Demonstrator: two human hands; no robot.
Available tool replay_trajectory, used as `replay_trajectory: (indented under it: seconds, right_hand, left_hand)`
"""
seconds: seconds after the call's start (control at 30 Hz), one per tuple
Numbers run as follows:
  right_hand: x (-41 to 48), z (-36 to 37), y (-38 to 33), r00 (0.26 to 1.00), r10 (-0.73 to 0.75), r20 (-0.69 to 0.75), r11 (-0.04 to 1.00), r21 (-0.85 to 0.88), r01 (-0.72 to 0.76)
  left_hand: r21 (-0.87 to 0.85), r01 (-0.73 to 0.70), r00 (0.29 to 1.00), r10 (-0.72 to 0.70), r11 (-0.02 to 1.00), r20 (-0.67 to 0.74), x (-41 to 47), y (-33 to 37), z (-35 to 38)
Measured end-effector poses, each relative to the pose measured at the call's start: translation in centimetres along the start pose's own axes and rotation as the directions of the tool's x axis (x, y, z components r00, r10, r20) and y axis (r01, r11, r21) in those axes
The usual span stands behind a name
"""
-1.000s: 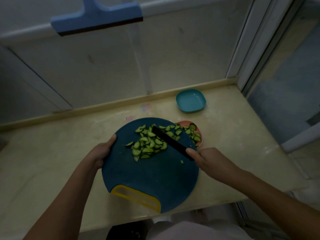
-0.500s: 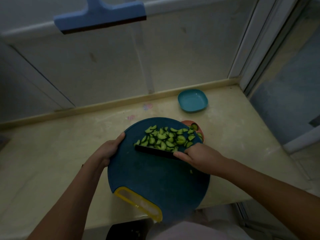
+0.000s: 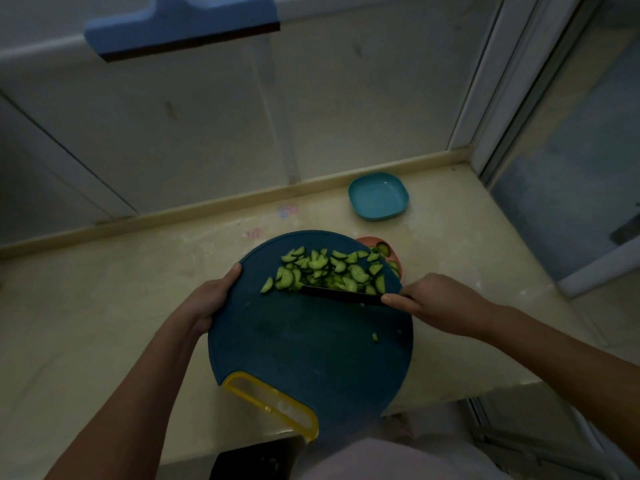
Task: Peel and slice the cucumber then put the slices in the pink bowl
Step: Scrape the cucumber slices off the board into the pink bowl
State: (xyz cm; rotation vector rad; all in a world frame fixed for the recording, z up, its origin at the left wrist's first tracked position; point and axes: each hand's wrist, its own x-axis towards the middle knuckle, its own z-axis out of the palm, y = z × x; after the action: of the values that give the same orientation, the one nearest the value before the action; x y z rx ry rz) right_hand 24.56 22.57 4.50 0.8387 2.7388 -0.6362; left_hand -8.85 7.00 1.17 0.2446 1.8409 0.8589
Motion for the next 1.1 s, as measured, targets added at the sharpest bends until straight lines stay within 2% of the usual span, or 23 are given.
replay_trajectory:
  seconds: [0.13, 0.57, 0.9, 1.1]
  right_hand:
    - [-0.4, 0.1, 0.3, 0.998, -0.040, 0.039, 0.999, -0.015, 0.041]
    - [0.6, 1.4, 4.4, 0.997, 0.083, 0.003, 0.990, -0.114, -0.082]
    - [1.0, 1.1, 7.1, 0.985, 0.171, -0.012, 0.980, -0.103, -0.171]
    - [1.3, 1.2, 7.8, 0.984, 0.174, -0.024, 0.981, -0.079, -0.176]
  left_hand:
    - [-0.002, -0.001, 1.000, 0.001, 1.000, 0.002, -0.1, 0.3, -0.2]
    - [-0.015, 0.032, 0.999, -0.033, 0.999, -0.040, 0.5, -1.1, -1.1]
    - [-0.027, 0.064, 0.995, -0.065, 0.998, -0.078, 0.7, -1.6, -1.2]
    - [-0.023, 0.069, 0.992, -0.071, 0.997, -0.107, 0.5, -1.3, -1.5]
